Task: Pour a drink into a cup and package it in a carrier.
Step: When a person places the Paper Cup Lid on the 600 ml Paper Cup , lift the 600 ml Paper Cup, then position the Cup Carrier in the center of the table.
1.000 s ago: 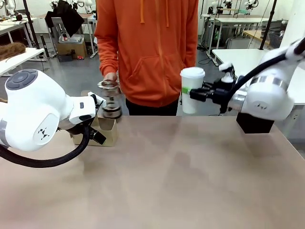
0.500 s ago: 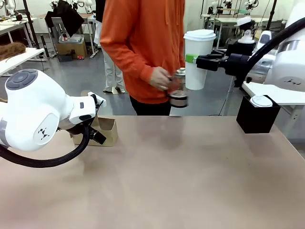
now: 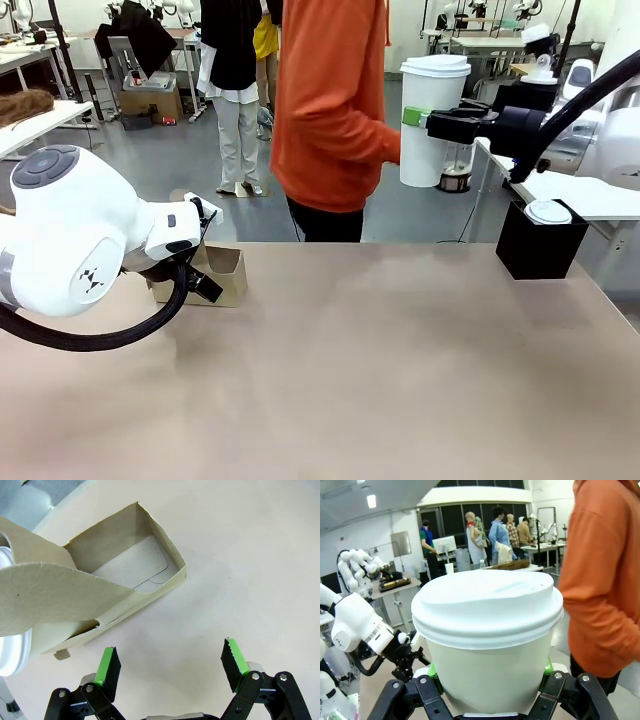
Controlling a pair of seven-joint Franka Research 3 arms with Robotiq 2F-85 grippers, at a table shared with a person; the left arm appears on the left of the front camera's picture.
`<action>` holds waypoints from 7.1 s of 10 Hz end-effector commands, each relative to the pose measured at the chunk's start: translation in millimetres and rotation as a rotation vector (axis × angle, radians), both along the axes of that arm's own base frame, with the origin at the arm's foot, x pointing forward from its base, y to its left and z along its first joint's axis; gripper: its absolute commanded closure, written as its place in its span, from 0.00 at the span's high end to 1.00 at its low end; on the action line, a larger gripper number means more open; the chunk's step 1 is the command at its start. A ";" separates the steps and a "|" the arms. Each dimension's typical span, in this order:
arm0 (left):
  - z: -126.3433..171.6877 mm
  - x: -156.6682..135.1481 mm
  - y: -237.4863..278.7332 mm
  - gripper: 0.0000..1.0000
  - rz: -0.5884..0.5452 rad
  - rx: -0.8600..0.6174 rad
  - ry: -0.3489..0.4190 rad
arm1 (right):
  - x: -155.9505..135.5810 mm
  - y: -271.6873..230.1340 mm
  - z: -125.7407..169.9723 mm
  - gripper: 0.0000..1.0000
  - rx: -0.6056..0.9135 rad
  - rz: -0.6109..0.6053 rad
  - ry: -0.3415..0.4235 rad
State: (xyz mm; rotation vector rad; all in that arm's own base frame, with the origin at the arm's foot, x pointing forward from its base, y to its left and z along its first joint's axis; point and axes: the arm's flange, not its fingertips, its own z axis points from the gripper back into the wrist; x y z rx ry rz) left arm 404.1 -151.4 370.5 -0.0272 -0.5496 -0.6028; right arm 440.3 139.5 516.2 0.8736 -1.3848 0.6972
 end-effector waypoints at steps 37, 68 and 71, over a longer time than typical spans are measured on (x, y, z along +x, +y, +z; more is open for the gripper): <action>136.0 127.5 3.7 0.00 0.558 -0.029 0.231 | 0.1 2.7 4.2 0.80 -0.010 -0.004 -0.014; 147.1 -72.3 -239.0 0.02 0.630 -0.118 0.225 | 0.1 2.7 4.2 0.80 -0.010 -0.004 -0.014; 121.2 -76.3 -249.3 0.02 0.619 -0.085 0.216 | 0.1 2.7 4.2 0.80 -0.010 -0.004 -0.014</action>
